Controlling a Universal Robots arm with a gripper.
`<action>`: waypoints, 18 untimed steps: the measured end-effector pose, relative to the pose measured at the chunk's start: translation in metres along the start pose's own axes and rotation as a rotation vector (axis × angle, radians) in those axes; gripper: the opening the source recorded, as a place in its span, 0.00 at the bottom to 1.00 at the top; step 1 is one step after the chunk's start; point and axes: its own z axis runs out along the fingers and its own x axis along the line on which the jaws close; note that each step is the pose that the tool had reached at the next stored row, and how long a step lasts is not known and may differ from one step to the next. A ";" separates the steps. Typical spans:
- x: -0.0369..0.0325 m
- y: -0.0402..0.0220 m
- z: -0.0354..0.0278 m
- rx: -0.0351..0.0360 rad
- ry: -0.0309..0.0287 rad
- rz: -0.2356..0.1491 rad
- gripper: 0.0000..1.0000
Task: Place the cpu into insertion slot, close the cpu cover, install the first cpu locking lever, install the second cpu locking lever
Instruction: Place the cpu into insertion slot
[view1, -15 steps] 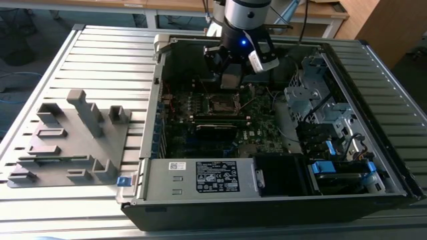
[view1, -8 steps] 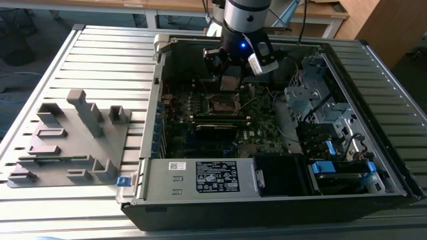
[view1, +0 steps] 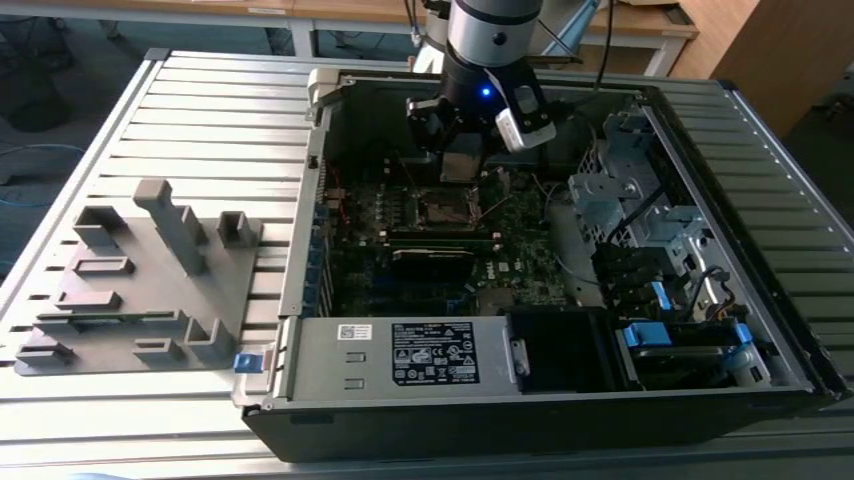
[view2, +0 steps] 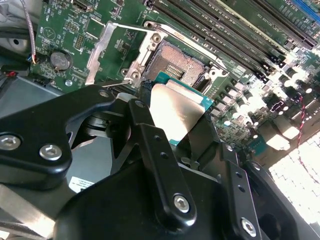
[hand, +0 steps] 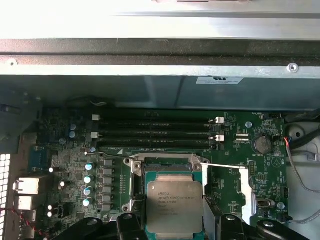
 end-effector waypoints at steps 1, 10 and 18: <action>0.0000 0.0000 0.0000 0.0002 0.0001 0.000 0.54; 0.0000 -0.0001 0.0009 0.0000 0.0000 0.000 0.54; 0.0000 -0.0001 0.0011 -0.0001 -0.0001 0.000 0.54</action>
